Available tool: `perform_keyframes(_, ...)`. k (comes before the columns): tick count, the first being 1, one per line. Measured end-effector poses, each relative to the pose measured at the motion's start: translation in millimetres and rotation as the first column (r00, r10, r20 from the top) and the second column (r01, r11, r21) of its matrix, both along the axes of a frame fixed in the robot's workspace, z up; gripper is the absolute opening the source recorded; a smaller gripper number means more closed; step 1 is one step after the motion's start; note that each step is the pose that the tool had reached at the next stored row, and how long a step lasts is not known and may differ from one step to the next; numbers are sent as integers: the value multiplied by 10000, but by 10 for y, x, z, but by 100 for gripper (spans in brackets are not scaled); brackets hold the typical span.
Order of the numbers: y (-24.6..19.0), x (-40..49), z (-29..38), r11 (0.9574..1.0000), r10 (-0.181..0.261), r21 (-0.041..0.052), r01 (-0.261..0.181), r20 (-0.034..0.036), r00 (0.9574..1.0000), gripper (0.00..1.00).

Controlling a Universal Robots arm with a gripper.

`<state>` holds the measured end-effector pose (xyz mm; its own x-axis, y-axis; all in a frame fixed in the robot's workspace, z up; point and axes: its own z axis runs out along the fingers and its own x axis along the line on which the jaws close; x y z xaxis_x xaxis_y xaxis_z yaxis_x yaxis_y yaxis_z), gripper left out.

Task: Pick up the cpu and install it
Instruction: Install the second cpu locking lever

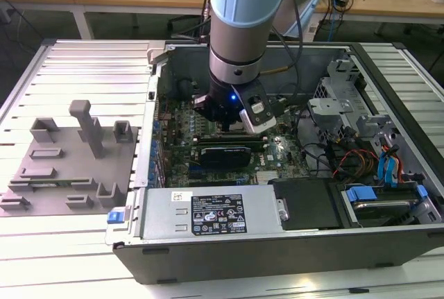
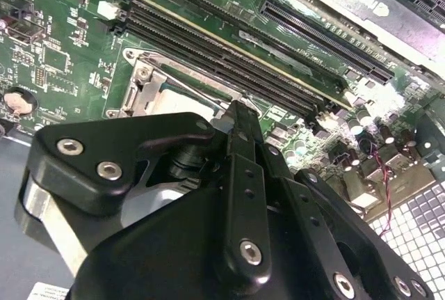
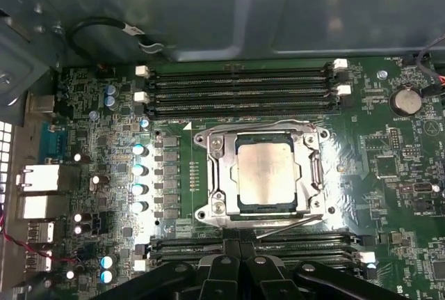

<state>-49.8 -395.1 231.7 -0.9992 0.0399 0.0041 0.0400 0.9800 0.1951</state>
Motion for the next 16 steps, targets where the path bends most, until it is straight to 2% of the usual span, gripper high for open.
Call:
perform_keyframes(6, 0, -34, -68, 10000, 1, 3, -1, 0, 10000, 11)
perform_keyframes(9, 0, -65, -111, 10000, 1, 32, -1, 0, 10000, 11)
perform_keyframes(16, 0, -114, -187, 9998, 2, 209, -2, 0, 10000, 11)
